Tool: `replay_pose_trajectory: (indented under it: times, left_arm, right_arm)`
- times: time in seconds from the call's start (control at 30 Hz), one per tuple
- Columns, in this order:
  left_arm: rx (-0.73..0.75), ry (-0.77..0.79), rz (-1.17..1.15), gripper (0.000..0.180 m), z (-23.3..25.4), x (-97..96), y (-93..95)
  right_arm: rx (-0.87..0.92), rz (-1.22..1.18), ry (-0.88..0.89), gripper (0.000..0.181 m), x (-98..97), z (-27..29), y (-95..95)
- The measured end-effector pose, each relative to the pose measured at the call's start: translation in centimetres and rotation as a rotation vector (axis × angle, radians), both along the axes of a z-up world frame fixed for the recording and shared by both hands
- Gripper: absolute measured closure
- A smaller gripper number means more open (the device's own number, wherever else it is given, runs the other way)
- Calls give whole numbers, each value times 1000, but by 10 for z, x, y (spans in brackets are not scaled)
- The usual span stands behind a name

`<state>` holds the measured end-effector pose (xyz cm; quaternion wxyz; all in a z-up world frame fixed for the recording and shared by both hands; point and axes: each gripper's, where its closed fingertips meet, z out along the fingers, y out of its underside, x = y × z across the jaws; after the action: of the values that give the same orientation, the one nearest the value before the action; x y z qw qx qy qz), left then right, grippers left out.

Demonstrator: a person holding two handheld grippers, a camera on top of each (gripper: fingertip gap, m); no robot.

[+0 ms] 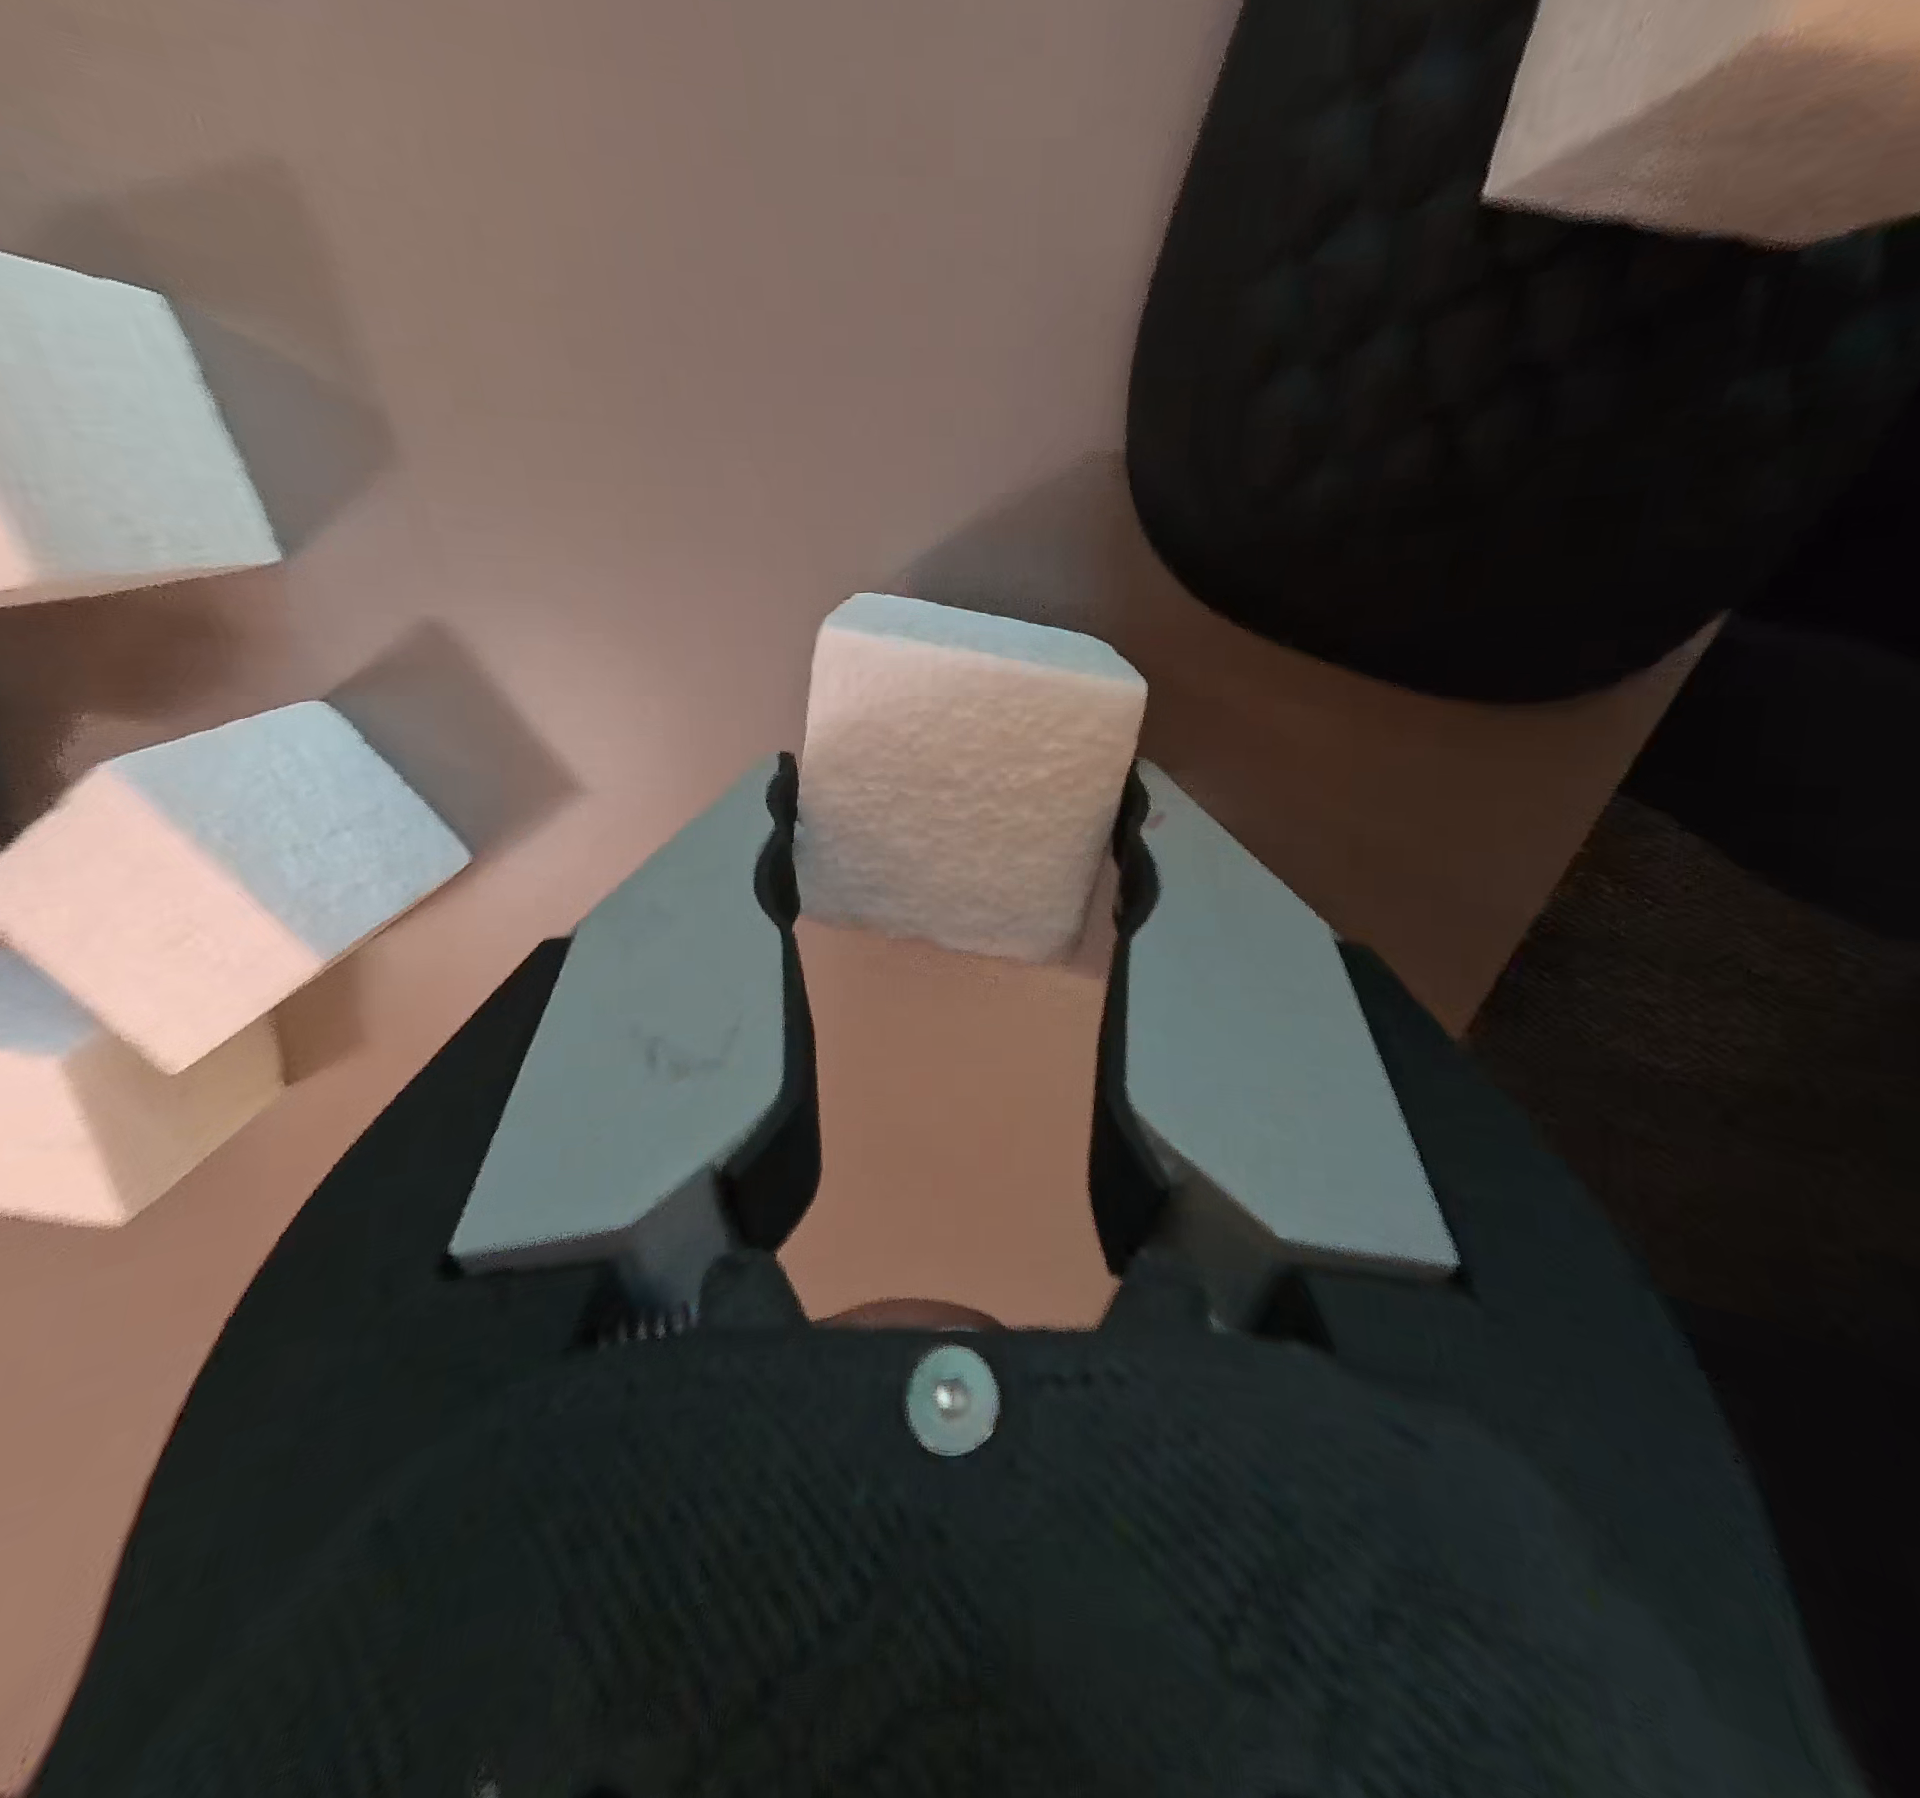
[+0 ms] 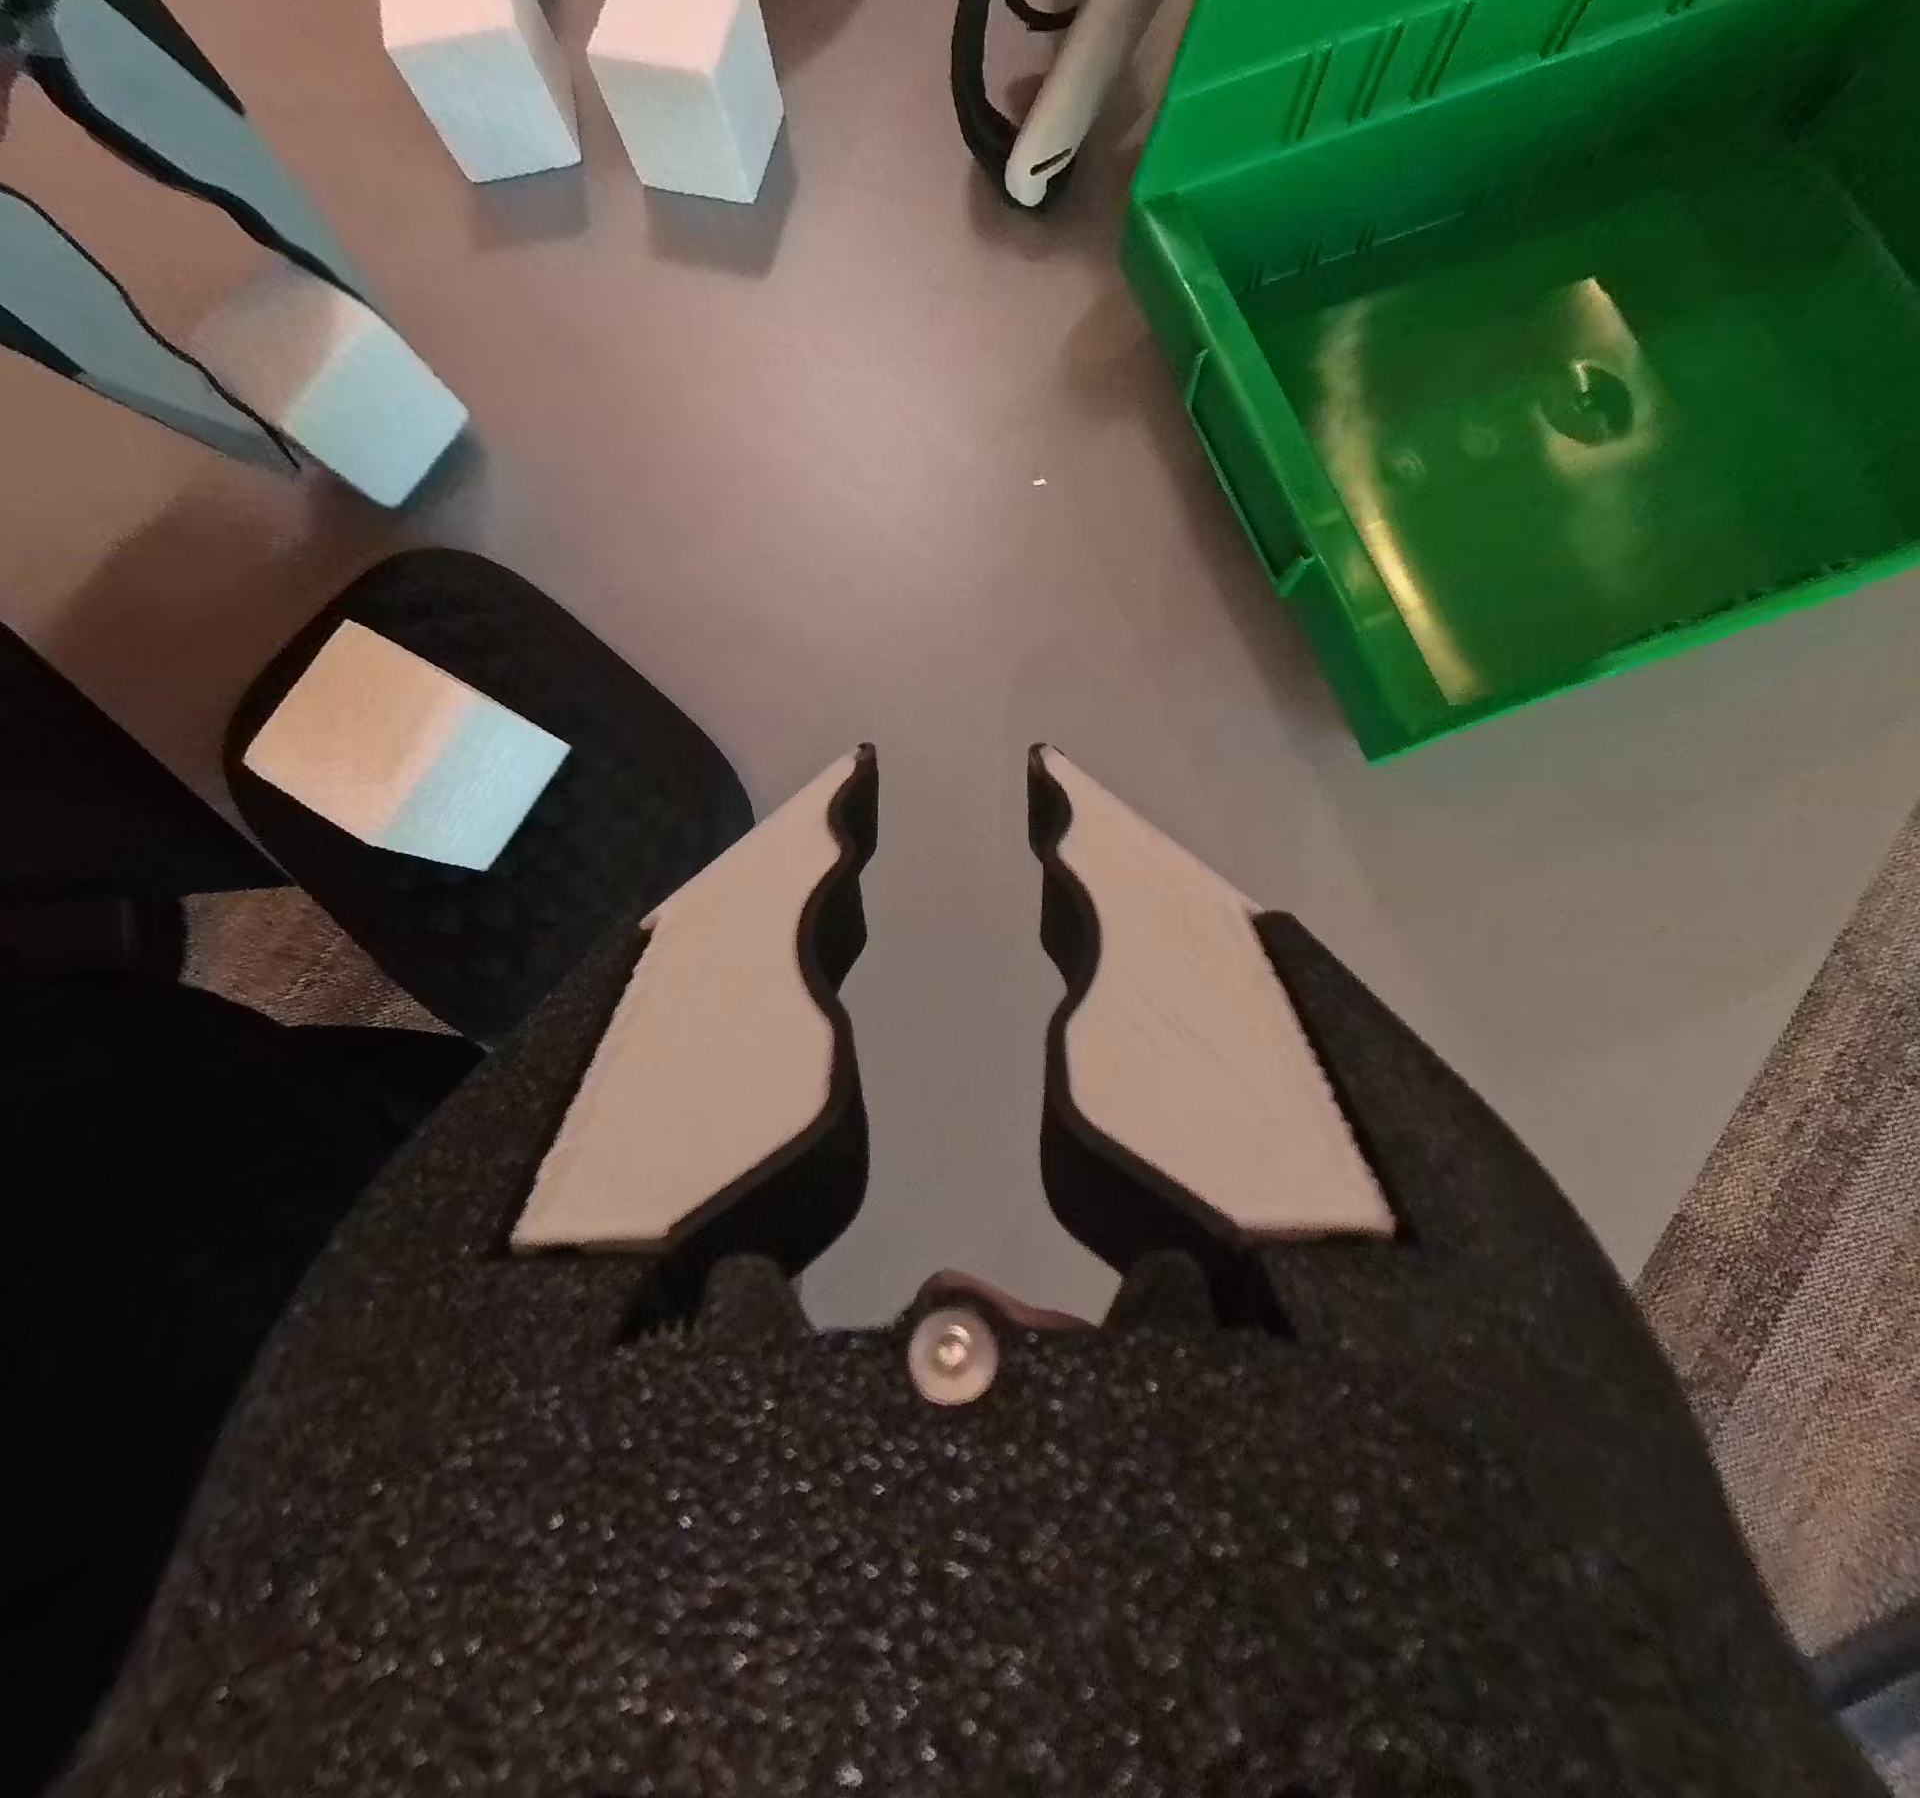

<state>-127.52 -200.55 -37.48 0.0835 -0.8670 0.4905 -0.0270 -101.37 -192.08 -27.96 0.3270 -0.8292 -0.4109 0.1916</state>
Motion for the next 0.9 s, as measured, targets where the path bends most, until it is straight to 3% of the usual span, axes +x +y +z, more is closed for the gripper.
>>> replay_pose_trajectory:
  times: [0.07, 0.17, 0.23, 0.47, 0.9]
  left_arm:
    - [34, -14, 35, 121, 27, 14, 5]
    - [-2, -171, 70, 121, 74, 76, -6]
    - [33, -148, 44, 121, 88, 103, -9]
    - [-18, -108, -13, 120, 50, 144, -34]
    - [24, -146, 40, 114, 50, 141, -37]
  right_arm:
    - [-4, 1, 1, 153, 1, 0, -1]
    - [-24, -1, 1, 153, 3, -5, -3]
    - [-34, -2, -3, 153, 4, -9, -3]
    - [-25, 14, 11, 153, -3, -6, 2]
    - [-31, 13, 18, 153, -3, -8, 16]
